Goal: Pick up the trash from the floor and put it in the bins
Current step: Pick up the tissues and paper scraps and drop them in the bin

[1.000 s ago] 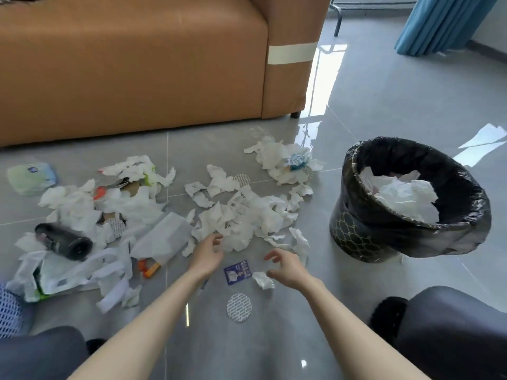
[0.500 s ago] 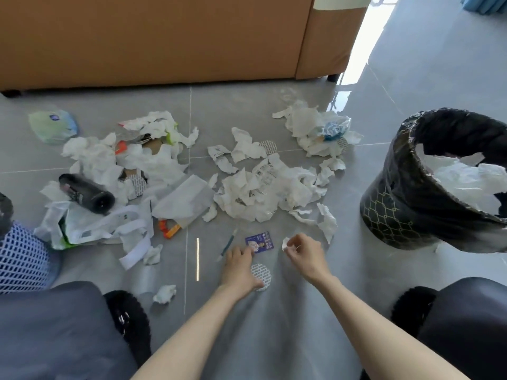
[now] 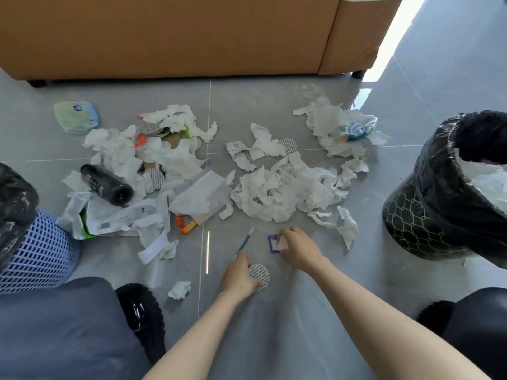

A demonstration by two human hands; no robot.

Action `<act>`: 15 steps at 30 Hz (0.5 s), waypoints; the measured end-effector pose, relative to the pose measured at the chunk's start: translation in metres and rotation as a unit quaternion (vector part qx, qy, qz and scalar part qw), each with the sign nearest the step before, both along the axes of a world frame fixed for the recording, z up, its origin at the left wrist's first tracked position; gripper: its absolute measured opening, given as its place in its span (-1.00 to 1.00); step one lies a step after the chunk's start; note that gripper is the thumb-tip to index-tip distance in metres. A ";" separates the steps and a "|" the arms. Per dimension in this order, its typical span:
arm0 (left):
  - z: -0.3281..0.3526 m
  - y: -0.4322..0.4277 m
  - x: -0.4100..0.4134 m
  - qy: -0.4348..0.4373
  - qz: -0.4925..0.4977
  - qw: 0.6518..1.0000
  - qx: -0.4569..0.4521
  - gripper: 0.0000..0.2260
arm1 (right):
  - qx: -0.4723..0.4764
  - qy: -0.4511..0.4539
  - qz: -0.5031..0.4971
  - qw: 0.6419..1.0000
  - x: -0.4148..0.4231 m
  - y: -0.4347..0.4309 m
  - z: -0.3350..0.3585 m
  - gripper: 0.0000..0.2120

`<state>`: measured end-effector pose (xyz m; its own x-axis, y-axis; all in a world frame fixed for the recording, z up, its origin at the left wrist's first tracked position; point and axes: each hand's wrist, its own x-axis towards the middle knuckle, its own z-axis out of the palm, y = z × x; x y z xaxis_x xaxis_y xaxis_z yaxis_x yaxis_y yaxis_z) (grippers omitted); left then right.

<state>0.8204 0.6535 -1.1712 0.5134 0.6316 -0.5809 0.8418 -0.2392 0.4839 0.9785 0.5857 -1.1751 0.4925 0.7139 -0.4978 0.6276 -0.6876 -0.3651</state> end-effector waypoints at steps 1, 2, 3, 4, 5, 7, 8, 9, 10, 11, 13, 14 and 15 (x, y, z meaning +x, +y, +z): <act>0.001 0.006 0.000 -0.004 0.002 1.000 -0.007 -0.64 | 0.004 -0.019 0.005 1.000 0.000 -0.001 0.000 -0.82; 0.003 0.013 0.000 -0.010 0.004 1.000 -0.012 -0.65 | 0.014 -0.034 0.009 0.999 -0.001 -0.003 0.000 -0.90; 0.005 0.020 0.001 -0.018 0.009 1.000 -0.016 -0.66 | 0.027 -0.045 0.011 0.999 -0.001 -0.005 -0.001 -0.92; 0.007 0.028 0.004 -0.026 0.013 0.999 -0.020 -0.67 | 0.038 -0.049 0.013 0.998 -0.001 -0.007 -0.002 -0.92; 0.010 0.036 0.007 -0.033 0.016 0.999 -0.024 -0.68 | 0.047 -0.048 0.014 0.998 0.000 -0.009 -0.002 -0.89; 0.017 0.053 0.017 -0.046 0.018 0.998 -0.022 -0.67 | 0.054 -0.035 0.021 0.998 0.002 -0.011 -0.001 -0.72; 0.022 0.060 0.023 -0.060 0.019 0.998 -0.019 -0.63 | 0.048 -0.028 0.028 0.998 0.004 -0.012 0.000 -0.62; 0.027 0.068 0.030 -0.080 0.021 0.996 -0.016 -0.58 | 0.037 -0.020 0.035 0.998 0.005 -0.013 0.001 -0.53; 0.033 0.075 0.037 -0.104 0.022 0.994 -0.012 -0.52 | 0.025 -0.012 0.038 0.999 0.006 -0.014 0.003 -0.46; 0.040 0.080 0.045 -0.125 0.022 0.992 -0.009 -0.46 | 0.016 -0.005 0.036 0.999 0.007 -0.015 0.003 -0.41; 0.051 0.090 0.061 -0.149 0.018 0.989 -0.008 -0.33 | 0.011 0.006 0.026 1.000 0.007 -0.017 0.003 -0.42; 0.054 0.094 0.069 -0.155 0.007 0.988 -0.003 -0.27 | 0.015 0.008 0.017 1.000 0.008 -0.019 0.002 -0.45; 0.055 0.098 0.076 -0.158 -0.006 0.987 0.002 -0.23 | 0.021 0.011 0.007 1.000 0.007 -0.021 0.002 -0.49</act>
